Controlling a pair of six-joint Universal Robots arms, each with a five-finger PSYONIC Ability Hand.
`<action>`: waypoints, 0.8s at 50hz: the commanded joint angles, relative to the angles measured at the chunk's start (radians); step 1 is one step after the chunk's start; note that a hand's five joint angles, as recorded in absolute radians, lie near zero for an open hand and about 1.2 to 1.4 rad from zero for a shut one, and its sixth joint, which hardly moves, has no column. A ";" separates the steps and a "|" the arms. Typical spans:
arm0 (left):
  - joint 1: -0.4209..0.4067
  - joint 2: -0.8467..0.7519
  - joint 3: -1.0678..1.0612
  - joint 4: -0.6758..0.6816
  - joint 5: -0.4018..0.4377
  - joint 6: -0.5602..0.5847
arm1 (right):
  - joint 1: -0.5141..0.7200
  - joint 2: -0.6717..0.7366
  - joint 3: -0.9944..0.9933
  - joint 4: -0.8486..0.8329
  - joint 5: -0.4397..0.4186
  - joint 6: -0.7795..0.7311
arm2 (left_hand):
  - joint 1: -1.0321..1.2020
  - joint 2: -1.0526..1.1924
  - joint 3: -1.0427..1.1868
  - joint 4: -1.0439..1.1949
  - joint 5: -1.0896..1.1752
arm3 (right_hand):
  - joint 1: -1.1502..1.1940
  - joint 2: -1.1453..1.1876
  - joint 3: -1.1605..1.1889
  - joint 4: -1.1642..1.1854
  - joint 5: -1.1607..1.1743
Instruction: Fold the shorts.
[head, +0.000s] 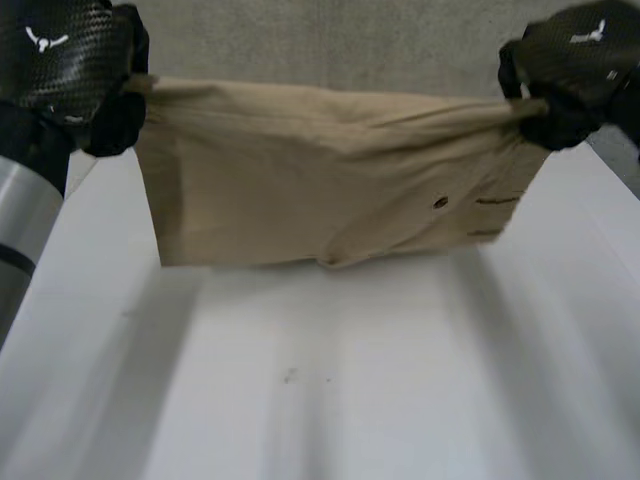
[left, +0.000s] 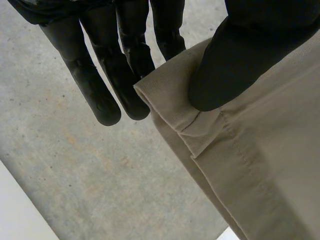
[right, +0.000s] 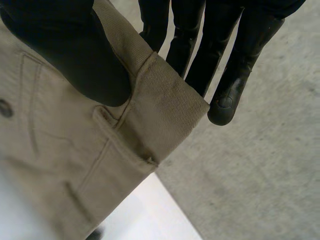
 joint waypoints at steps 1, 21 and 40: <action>0.001 -0.241 0.102 -0.057 -0.011 -0.007 | 0.016 0.152 -0.061 0.023 0.055 -0.013 | 0.276 0.199 0.205 0.198 0.233 | 0.430 0.220 0.220 0.205 0.232; -0.021 -0.854 1.001 0.090 -0.049 0.272 | 0.108 0.697 -0.696 -0.539 0.259 -0.094 | 0.276 0.199 0.205 0.198 0.233 | 0.430 0.220 0.220 0.205 0.232; -0.036 -0.716 0.609 0.306 -0.112 0.129 | 0.131 0.629 -0.444 -0.581 0.263 -0.081 | 0.276 0.199 0.205 0.198 0.233 | 0.430 0.220 0.220 0.205 0.232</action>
